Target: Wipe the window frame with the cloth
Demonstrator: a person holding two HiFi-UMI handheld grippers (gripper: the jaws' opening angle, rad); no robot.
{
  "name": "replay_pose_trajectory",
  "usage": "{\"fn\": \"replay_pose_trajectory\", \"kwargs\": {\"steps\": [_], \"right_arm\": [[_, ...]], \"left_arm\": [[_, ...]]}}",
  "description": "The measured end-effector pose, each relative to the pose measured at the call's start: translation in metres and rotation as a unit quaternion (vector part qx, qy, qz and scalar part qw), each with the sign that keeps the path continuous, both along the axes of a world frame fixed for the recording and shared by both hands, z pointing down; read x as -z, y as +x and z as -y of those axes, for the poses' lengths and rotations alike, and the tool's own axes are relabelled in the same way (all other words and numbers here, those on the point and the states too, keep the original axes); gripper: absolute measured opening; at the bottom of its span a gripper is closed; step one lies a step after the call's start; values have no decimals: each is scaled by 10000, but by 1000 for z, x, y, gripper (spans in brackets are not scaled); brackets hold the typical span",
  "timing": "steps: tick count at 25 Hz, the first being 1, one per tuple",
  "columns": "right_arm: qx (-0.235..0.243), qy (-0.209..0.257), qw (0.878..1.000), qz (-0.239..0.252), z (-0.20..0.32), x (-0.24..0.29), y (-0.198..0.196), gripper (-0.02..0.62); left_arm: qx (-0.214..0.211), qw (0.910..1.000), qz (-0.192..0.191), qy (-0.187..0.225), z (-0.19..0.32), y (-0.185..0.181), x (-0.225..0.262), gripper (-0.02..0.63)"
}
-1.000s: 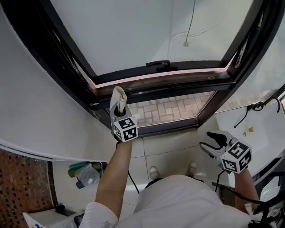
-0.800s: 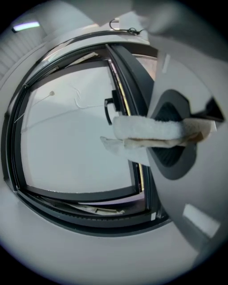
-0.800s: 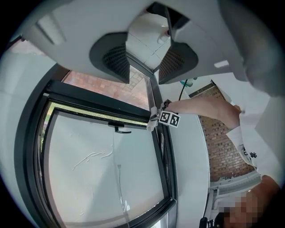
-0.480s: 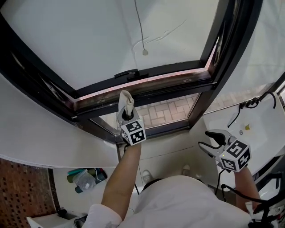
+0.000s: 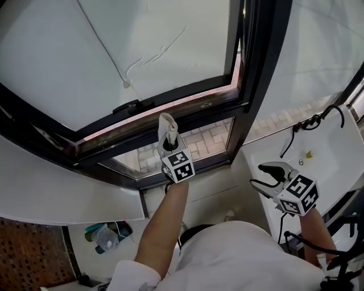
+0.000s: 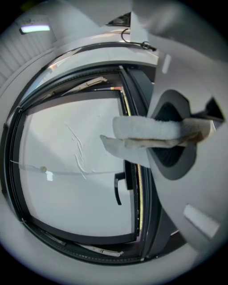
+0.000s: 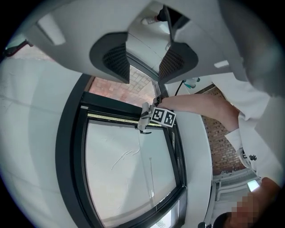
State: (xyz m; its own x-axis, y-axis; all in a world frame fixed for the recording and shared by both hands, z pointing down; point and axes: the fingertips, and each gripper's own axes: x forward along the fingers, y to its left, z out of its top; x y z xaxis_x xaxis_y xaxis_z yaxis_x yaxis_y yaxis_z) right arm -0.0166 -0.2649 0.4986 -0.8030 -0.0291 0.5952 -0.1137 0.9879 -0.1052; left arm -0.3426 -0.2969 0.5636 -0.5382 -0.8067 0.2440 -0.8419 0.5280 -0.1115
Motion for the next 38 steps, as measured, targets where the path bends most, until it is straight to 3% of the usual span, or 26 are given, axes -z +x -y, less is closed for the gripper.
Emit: {"fn": "replay_pose_trajectory", "kwargs": {"steps": [20, 26, 28, 30, 33, 38], "right_arm": [[-1168, -44, 9925, -361, 60, -14, 156, 204], [-1444, -93, 9888, -362, 65, -19, 182, 204], [-1490, -128, 9884, -279, 68, -21, 184, 204], [-1470, -182, 9889, -141, 70, -22, 180, 204], [-1374, -234, 9902, 97, 73, -23, 168, 204], [-1258, -224, 9912, 357, 76, -27, 156, 204]], "left_arm": [[-1313, 9901, -325, 368, 195, 191, -7, 92], [-1240, 9894, -618, 434, 206, 205, -8, 92], [-1461, 9874, -513, 327, 195, 218, -6, 92], [-2009, 9795, -91, 64, 186, 243, -6, 92], [-2864, 9537, 772, -490, 186, 276, 0, 92], [-3417, 9084, 1976, -1380, 208, 271, 22, 92]]}}
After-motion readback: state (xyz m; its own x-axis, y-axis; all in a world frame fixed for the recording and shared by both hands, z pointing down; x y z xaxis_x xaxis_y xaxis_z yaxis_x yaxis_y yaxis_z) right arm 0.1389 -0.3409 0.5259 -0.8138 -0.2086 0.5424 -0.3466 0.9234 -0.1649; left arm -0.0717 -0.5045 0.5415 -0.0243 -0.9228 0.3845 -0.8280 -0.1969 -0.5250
